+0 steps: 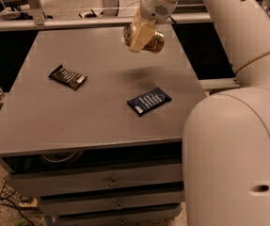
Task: Place orange can upright
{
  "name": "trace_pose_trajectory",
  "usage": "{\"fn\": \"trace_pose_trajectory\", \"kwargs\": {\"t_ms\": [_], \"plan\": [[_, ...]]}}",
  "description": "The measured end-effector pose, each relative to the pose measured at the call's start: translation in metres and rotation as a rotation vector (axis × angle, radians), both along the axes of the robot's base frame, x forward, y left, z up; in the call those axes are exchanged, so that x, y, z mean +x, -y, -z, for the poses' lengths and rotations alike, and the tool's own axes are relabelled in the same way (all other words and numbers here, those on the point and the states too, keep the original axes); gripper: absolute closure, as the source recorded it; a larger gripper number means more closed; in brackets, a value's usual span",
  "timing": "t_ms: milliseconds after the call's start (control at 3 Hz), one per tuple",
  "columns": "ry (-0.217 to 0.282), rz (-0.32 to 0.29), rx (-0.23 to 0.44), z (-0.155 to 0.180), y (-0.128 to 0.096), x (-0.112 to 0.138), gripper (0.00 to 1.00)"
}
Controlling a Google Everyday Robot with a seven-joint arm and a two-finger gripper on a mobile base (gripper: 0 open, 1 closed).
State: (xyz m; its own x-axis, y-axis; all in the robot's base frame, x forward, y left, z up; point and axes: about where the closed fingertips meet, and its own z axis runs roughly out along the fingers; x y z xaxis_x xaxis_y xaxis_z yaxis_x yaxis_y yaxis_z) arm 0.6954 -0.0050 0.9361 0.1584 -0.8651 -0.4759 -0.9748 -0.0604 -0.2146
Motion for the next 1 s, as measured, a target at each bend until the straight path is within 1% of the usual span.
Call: {"fn": "trace_pose_trajectory", "kwargs": {"t_ms": [333,667,1000], "plan": [[-0.049,0.023,0.14,-0.006,0.004,-0.006,1.0],[-0.137,0.067,0.359,-0.017,0.018,-0.018,1.0],[-0.197,0.093,0.506,-0.025,0.028,-0.023,1.0]]}}
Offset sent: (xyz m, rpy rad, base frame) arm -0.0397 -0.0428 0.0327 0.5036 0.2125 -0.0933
